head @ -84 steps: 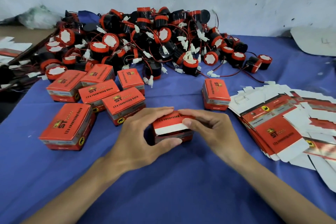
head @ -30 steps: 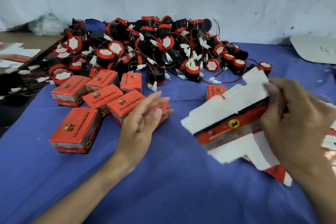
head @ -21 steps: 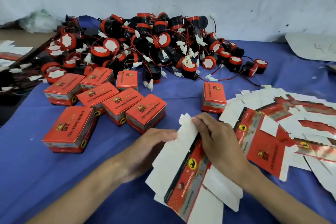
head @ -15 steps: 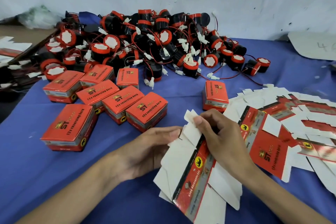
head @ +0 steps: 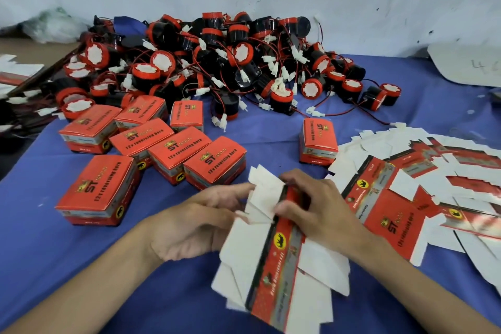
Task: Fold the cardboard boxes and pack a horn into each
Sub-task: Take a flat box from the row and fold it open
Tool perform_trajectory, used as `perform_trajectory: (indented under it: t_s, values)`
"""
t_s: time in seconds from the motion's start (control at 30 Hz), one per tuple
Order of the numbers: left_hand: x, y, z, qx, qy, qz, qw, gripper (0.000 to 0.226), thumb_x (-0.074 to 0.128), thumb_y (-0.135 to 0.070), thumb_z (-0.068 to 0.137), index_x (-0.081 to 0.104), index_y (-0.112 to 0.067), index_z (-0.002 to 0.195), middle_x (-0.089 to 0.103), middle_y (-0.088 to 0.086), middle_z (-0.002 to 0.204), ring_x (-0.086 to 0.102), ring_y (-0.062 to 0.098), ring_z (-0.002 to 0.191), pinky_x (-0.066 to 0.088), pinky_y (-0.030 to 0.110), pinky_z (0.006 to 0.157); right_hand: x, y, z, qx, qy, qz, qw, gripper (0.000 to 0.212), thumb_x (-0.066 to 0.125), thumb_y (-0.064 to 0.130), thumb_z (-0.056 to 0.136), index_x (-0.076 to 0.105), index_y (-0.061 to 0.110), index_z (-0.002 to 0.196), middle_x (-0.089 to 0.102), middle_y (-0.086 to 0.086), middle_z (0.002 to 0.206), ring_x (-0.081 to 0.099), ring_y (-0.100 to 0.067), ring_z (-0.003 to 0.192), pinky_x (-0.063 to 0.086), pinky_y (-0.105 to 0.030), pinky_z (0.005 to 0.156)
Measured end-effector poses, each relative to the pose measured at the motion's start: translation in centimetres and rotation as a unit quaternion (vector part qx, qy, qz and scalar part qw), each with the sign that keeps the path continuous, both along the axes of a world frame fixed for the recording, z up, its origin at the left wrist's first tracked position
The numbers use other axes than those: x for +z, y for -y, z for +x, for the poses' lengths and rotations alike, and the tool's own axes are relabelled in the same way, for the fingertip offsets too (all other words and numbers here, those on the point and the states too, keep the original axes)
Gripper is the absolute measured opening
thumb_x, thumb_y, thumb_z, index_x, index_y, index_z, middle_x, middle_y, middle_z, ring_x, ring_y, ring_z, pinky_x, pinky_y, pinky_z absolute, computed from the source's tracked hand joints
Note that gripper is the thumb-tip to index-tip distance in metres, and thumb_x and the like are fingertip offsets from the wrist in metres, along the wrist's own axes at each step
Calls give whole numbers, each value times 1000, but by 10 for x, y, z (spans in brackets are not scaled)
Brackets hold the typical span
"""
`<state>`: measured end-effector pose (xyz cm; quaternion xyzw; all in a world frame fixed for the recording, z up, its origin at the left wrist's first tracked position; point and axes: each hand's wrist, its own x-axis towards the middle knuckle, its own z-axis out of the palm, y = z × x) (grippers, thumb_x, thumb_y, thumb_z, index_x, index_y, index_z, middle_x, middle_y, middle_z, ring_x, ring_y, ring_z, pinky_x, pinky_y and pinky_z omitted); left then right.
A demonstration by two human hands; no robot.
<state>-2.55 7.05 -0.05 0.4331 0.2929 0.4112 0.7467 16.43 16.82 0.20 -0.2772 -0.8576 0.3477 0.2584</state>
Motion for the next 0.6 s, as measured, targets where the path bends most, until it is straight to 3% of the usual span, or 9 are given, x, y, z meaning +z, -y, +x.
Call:
perform_trajectory:
  t_s: [0.1,0.2,0.33,0.4,0.47,0.53,0.6]
  values:
    - [2,-4,-6,143,-45,-30,988,49,62,-3,77,59,-13,125,63,24,120,63,30,93,53,32,70,6,-14,7,12,37,-15,999,48,66,72,62,59,27,77,64,8,65,53,-7,54,43,-21,51]
    - [3,-9,-6,231,-104,-17,967,46,71,2,74,62,-17,116,72,16,105,72,18,80,57,25,62,13,-26,15,-69,10,12,997,46,63,65,56,61,25,79,61,12,56,49,-4,48,35,-14,44]
    - [6,-8,-2,314,-170,12,934,38,67,-12,67,67,-19,104,75,8,93,73,14,78,55,21,53,14,-28,21,-97,15,80,992,49,63,64,58,64,23,85,64,10,81,59,-6,74,43,-13,63]
    - [3,-8,0,350,-183,5,918,40,69,-18,64,68,-14,104,76,6,89,73,12,74,54,19,51,12,-21,19,-83,-2,60,995,41,70,59,58,66,28,83,64,11,85,59,-4,78,45,-14,67]
    - [1,-9,1,376,-159,-36,912,42,69,-32,64,70,-13,102,76,4,88,72,11,73,55,21,53,12,-17,17,-94,-80,-36,992,25,77,47,62,71,28,78,71,9,80,66,-7,74,53,-27,67]
    - [3,-7,1,336,-98,-57,935,48,56,-51,73,74,-18,103,74,2,101,71,13,89,58,25,64,11,-17,16,-127,-142,-101,976,18,78,37,69,72,24,80,73,7,80,70,-13,74,57,-35,67]
    - [6,-5,2,283,-49,-37,957,44,49,-50,82,74,-23,106,71,4,114,69,19,102,59,32,72,8,-19,15,-155,-161,-133,966,9,74,28,78,71,21,82,74,4,81,71,-16,76,57,-37,67]
